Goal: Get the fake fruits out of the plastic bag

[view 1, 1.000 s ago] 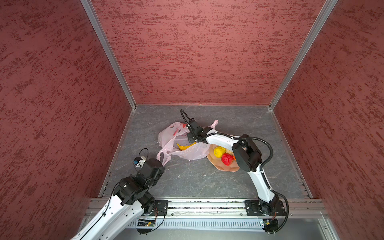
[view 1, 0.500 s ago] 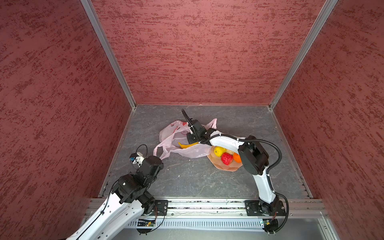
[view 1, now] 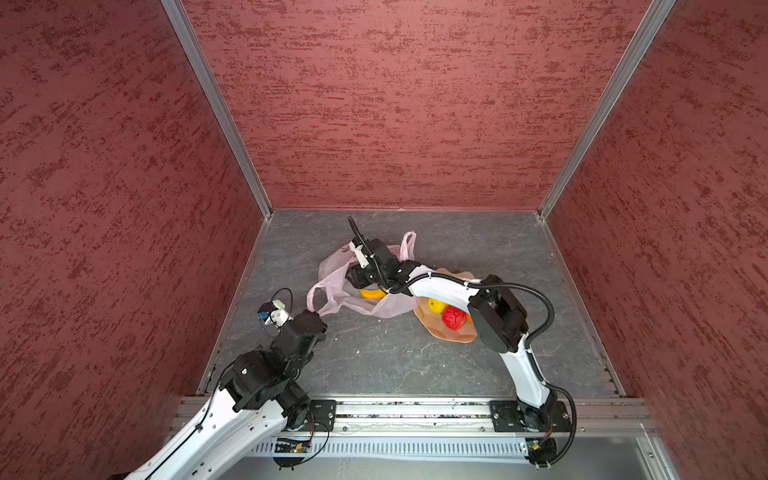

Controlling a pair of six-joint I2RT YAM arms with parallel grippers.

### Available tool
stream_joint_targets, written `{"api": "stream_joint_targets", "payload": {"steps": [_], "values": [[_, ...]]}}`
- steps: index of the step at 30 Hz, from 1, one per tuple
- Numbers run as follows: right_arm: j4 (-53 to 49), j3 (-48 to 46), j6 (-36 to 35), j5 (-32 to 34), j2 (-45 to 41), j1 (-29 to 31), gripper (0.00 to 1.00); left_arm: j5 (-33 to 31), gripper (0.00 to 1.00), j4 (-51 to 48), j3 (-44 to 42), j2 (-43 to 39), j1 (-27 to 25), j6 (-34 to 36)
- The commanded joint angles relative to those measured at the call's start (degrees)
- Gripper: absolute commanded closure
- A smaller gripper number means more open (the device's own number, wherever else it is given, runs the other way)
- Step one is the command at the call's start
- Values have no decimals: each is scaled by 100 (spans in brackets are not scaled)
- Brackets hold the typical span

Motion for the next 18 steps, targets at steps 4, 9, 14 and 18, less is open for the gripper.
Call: {"api": "stream_joint_targets", "payload": {"steps": [4,9,14,18], "values": [[105,989,201,-298,780,45,44,-62,100,-434,-101,-497,-63,45],[-8,1574,297,-467,1188,77,34,20,100,-541,-146,-668,-66,64],[-101,1954,385,-624,1452,98,24,137,100,-465,-274,-671,-66,46],[-211,2223,469,-731,1648,111,20,197,100,-359,-399,-673,-78,40]]}}
